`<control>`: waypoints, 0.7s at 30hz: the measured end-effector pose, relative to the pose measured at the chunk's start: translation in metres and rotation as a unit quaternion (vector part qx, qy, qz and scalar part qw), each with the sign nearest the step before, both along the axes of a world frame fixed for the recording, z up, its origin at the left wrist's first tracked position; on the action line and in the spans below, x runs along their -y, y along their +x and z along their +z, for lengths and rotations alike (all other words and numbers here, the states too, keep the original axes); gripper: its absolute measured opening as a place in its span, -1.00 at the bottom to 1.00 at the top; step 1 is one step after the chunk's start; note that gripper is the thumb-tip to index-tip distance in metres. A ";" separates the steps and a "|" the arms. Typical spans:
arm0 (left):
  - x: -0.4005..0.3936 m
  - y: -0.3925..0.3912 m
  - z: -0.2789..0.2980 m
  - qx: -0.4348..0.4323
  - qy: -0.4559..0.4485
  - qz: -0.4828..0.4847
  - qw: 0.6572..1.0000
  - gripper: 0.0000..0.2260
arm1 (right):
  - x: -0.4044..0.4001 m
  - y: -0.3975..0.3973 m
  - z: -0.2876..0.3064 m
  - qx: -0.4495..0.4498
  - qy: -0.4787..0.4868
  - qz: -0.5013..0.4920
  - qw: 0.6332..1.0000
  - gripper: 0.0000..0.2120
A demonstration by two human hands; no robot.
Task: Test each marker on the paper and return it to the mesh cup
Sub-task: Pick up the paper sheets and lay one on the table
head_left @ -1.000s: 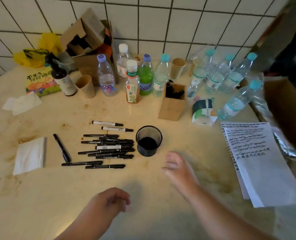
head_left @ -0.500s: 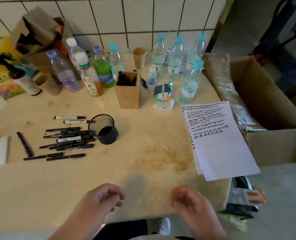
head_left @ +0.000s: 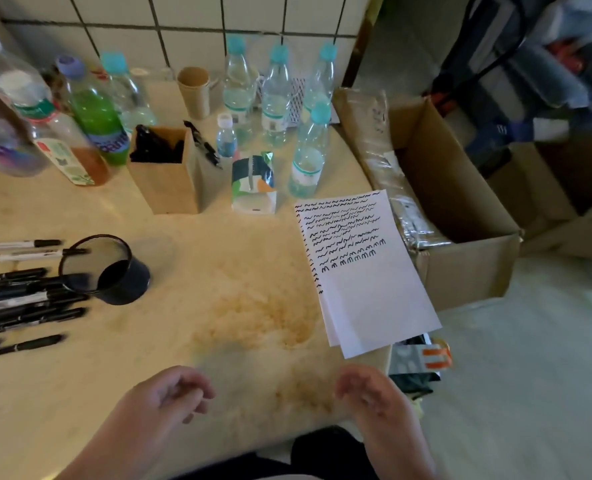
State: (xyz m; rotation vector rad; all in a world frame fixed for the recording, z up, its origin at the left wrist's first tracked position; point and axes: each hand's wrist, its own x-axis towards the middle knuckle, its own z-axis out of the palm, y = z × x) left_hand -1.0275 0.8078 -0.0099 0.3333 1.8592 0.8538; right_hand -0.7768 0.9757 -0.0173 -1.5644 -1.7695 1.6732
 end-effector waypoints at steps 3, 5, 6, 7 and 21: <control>-0.020 0.019 0.001 0.001 -0.001 -0.010 1.000 -0.80 | -0.019 0.008 -0.004 0.003 -0.010 0.023 1.000 -0.58; -0.038 0.034 0.003 0.002 -0.001 -0.006 1.000 -0.81 | -0.037 0.015 -0.004 -0.001 -0.009 0.048 0.999 -0.59; -0.047 0.041 0.004 -0.002 0.001 0.009 1.000 -0.81 | -0.048 0.020 -0.003 0.003 -0.008 0.070 0.997 -0.60; -0.056 0.049 0.007 -0.008 0.002 0.030 1.000 -0.81 | -0.060 0.026 0.000 0.006 -0.004 0.092 0.996 -0.62; -0.140 0.144 0.013 -0.047 0.013 0.158 0.986 -0.83 | -0.203 0.079 -0.018 0.171 0.039 0.093 0.980 -0.55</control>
